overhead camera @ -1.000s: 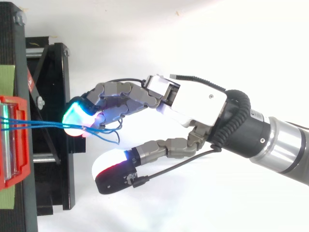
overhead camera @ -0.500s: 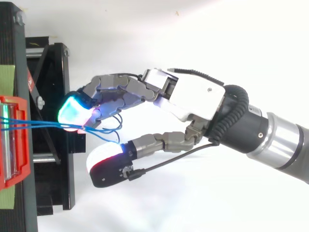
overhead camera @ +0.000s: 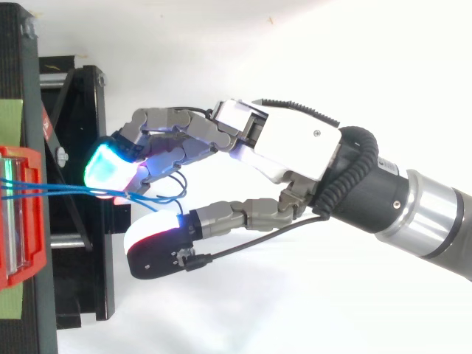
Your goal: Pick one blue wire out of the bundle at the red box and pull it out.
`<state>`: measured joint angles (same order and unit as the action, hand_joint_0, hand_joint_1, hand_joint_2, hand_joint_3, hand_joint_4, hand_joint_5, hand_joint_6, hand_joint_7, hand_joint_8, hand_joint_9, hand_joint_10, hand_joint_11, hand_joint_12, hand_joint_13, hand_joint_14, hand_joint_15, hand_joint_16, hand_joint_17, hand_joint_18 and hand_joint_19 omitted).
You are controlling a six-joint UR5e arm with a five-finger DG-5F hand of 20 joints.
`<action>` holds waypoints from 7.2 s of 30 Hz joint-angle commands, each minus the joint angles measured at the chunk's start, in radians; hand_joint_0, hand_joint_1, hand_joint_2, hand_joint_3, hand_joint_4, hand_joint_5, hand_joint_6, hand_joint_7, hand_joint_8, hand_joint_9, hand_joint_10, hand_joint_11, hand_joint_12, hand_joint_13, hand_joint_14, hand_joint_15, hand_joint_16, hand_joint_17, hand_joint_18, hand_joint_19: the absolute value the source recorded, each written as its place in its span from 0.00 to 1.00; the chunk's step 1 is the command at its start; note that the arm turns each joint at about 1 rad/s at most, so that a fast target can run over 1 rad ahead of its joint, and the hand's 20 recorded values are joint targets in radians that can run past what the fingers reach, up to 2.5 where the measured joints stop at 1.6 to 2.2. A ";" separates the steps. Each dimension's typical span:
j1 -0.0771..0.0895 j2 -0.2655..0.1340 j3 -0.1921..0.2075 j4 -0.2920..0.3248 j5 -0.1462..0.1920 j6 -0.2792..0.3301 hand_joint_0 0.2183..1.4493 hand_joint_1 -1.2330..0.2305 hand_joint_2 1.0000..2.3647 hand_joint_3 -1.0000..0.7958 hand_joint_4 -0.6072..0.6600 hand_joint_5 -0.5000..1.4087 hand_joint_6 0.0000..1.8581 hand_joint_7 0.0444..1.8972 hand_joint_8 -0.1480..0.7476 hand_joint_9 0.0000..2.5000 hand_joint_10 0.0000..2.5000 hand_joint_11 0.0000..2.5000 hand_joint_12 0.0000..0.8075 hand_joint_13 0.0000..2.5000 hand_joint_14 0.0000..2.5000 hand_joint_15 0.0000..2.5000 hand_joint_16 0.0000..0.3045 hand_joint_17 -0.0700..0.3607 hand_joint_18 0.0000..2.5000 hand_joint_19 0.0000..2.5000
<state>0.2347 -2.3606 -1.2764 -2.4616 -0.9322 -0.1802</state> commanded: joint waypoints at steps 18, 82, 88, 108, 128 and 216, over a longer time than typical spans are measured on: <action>0.003 0.001 0.000 0.000 -0.019 -0.012 0.32 0.29 0.01 0.40 0.67 0.19 0.37 0.52 0.55 0.29 0.00 0.17 0.53 0.21 0.00 0.08 0.20 0.49 0.18 0.08; -0.018 0.001 0.026 -0.083 -0.056 0.036 0.27 0.35 0.01 0.41 0.68 0.17 0.46 0.46 0.57 0.31 0.00 0.19 0.55 0.23 0.00 0.10 0.21 0.49 0.19 0.10; -0.018 0.001 0.026 -0.083 -0.056 0.036 0.27 0.36 0.01 0.40 0.67 0.18 0.46 0.48 0.58 0.31 0.00 0.19 0.55 0.23 0.00 0.09 0.21 0.49 0.19 0.10; -0.020 0.003 0.026 -0.093 -0.056 0.042 0.30 0.32 0.01 0.45 0.66 0.17 0.48 0.47 0.58 0.32 0.00 0.20 0.56 0.24 0.00 0.09 0.21 0.50 0.22 0.09; -0.028 0.027 0.026 -0.178 -0.056 0.042 0.29 0.34 0.01 0.43 0.67 0.18 0.47 0.52 0.58 0.34 0.00 0.20 0.55 0.26 0.00 0.10 0.20 0.48 0.23 0.11; -0.041 0.116 0.028 -0.347 -0.056 0.041 0.30 0.40 0.00 0.32 0.70 0.18 0.48 0.53 0.60 0.37 0.00 0.23 0.57 0.31 0.00 0.13 0.20 0.48 0.29 0.14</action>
<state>0.1935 -2.2442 -1.2489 -2.8087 -0.9879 -0.1396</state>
